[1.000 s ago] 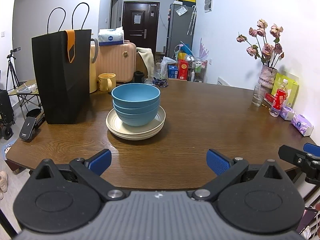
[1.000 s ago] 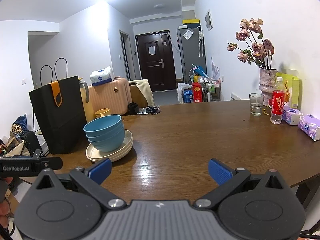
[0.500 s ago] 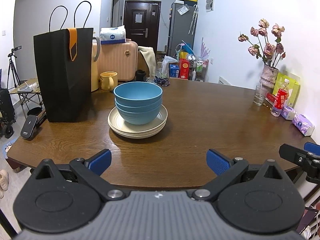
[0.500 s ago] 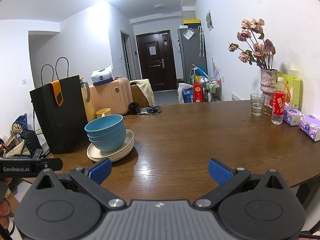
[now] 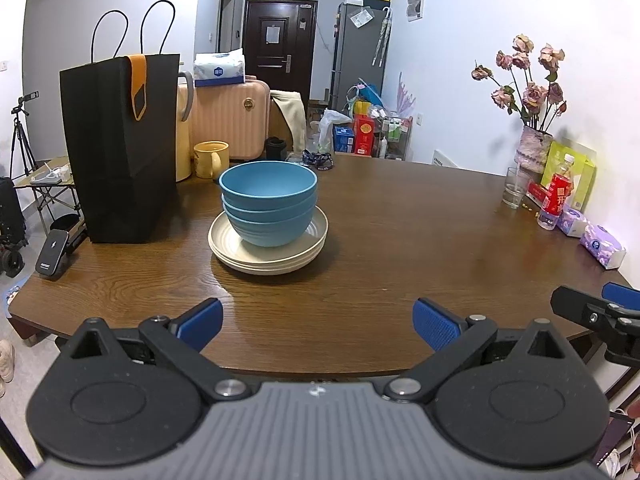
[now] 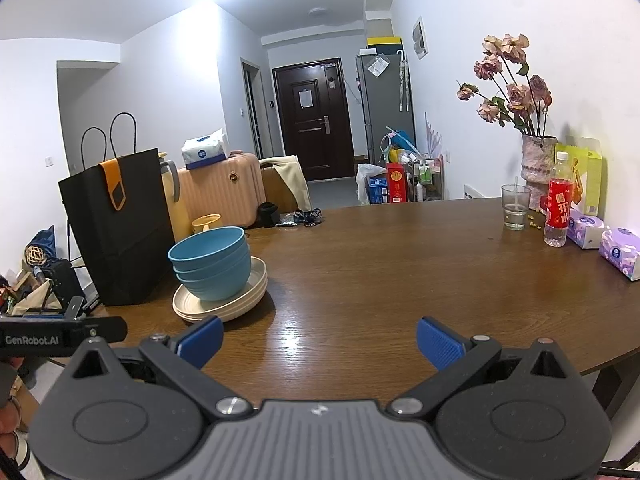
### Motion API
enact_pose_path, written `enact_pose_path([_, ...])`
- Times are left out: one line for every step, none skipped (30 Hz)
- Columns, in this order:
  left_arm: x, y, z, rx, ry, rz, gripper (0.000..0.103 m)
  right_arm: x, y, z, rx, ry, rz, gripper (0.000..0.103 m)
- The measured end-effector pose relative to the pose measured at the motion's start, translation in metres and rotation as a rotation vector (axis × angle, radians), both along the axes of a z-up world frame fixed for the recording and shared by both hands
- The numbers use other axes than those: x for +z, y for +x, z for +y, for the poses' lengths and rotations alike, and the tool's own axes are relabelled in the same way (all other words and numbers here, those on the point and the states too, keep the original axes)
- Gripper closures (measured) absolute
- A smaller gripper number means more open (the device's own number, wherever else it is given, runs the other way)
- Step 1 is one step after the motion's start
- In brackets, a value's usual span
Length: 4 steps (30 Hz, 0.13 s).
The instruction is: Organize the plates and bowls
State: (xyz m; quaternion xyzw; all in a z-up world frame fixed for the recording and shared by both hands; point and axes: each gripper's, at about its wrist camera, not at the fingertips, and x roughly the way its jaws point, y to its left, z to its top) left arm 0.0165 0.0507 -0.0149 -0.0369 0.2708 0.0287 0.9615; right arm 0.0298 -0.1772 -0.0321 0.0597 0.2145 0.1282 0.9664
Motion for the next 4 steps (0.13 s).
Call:
enact_pose_path([0.0001,0.0001,0.0,0.0,0.0,-0.001,0.0,-0.0001,0.0,0.0001,0.001,0.0,0.001,0.0])
enact_pose_path([0.0,0.0004,-0.0002,-0.002,-0.004,-0.001,0.0,-0.0015,0.0013,-0.0006,0.001,0.0,0.003,0.0])
enact_pose_path([0.0,0.001,-0.0008,-0.001,-0.009,0.0,0.0,-0.0027,0.0016,-0.001,0.002,0.001,0.004,0.0])
enact_pose_path([-0.0002,0.0016,-0.0013,0.001,-0.011,0.001,0.0,-0.0038,0.0022,-0.0017,0.002,0.001,0.005,0.0])
